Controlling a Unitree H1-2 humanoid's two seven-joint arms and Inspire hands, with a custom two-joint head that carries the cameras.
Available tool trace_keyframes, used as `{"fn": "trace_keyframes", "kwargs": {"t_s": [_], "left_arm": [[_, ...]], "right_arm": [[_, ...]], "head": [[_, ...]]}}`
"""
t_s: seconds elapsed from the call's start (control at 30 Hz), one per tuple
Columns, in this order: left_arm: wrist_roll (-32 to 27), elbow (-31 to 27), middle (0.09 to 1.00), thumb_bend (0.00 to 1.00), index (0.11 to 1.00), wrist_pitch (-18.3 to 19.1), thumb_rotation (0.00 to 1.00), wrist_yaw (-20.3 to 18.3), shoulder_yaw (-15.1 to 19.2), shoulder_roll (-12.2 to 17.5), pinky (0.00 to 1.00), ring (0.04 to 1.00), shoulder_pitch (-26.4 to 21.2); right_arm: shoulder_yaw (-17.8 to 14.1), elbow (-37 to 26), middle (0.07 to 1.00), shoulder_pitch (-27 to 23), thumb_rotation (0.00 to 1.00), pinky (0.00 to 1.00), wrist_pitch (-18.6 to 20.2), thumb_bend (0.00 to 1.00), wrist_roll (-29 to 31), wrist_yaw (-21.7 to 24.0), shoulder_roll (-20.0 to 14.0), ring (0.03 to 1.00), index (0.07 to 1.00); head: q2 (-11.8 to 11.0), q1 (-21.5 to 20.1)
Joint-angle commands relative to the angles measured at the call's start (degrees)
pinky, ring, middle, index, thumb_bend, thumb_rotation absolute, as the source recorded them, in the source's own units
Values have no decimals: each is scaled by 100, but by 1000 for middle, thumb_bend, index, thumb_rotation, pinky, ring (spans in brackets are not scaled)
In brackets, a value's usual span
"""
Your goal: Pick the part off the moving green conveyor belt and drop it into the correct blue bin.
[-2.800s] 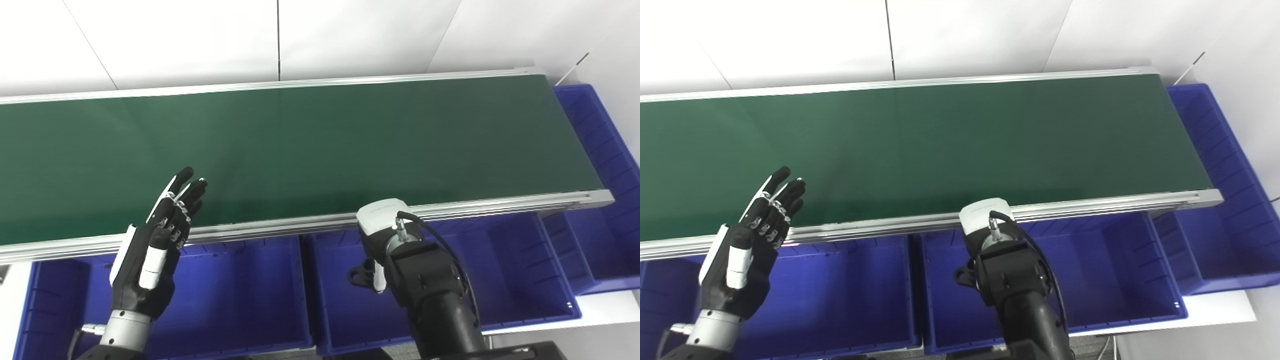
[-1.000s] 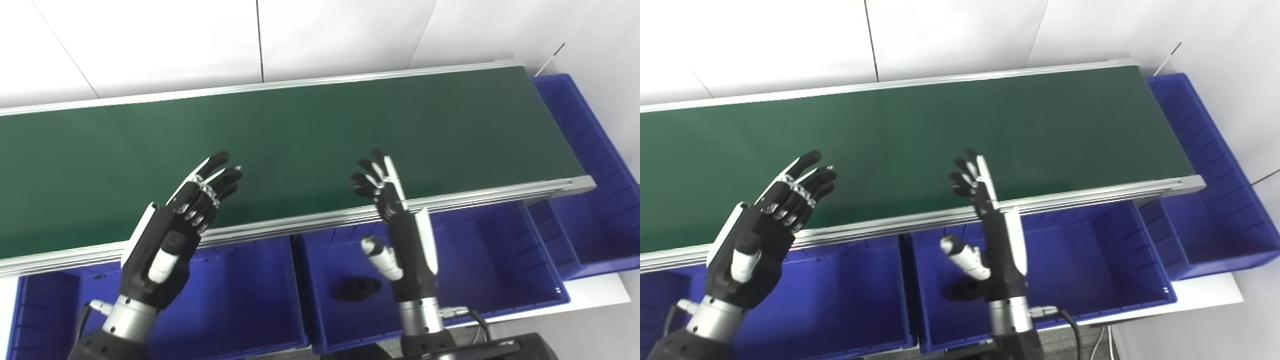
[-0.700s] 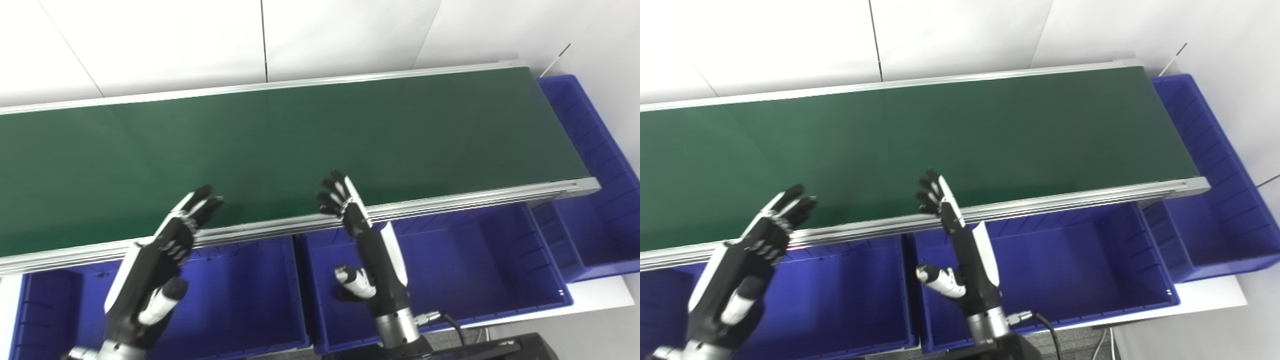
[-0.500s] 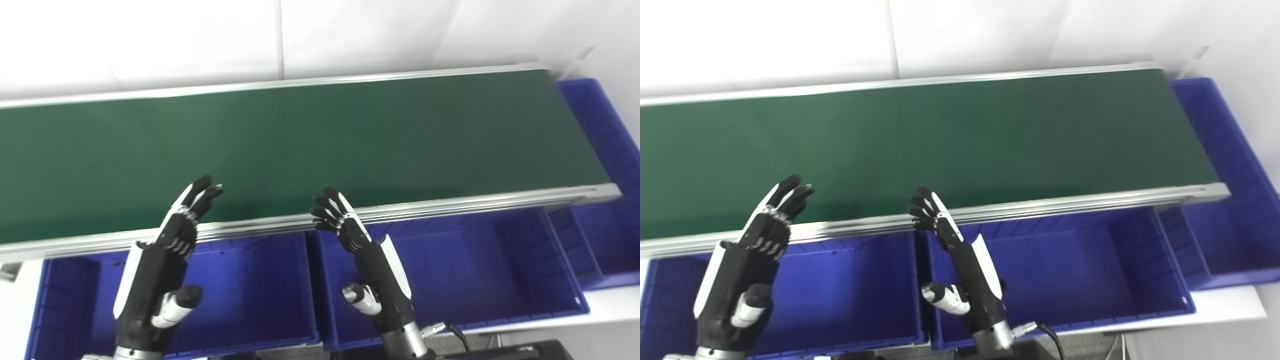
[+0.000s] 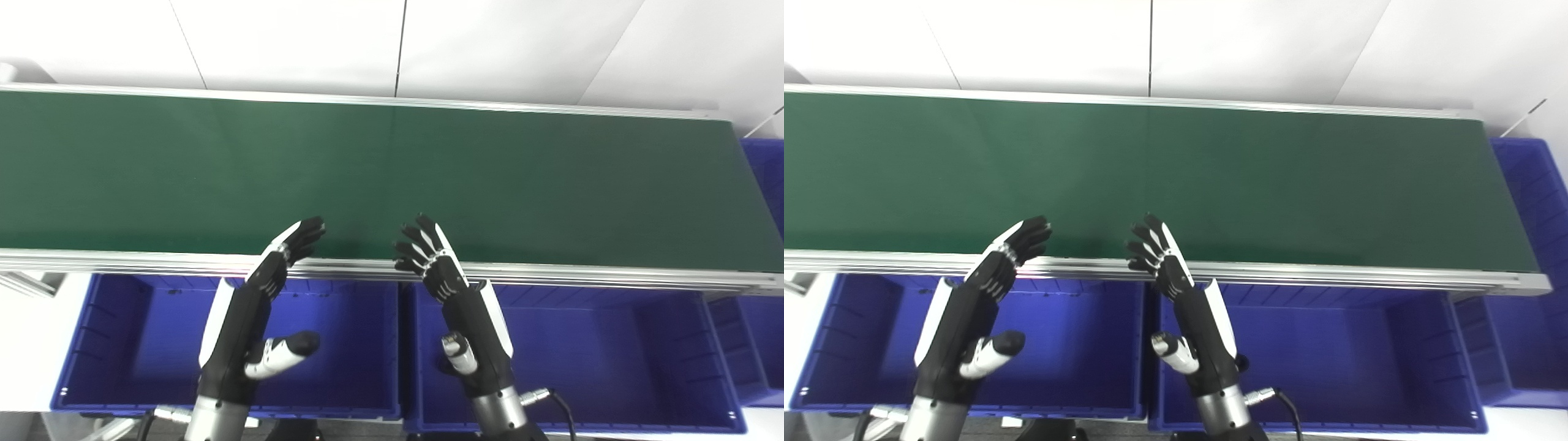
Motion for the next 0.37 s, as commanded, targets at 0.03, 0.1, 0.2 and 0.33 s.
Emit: {"fn": "trace_keyframes", "kwargs": {"t_s": [0.03, 0.1, 0.2, 0.33], "left_arm": [[-394, 211, 865, 821, 856, -203, 806, 8, 7, 121, 890, 890, -106], [-688, 348, 865, 816, 862, -164, 805, -48, -10, 186, 900, 891, -149], [-995, 491, 879, 780, 888, -88, 822, -124, -57, 256, 941, 920, -176], [-1029, 601, 875, 783, 886, -128, 825, -138, -103, 302, 935, 915, -197]], "right_arm": [[-6, -83, 931, 149, 999, 825, -237, 929, -395, -194, 224, 881, 981], [-10, -55, 933, 217, 1000, 833, -359, 923, -657, -308, 276, 887, 981], [-56, -79, 954, 346, 1000, 910, -454, 897, -1118, -524, 293, 932, 980], [14, 10, 963, 333, 1000, 901, -525, 832, -1556, -971, 112, 947, 971]], "head": [[-7, -116], [-7, -179], [7, -253], [-41, -264]]}}
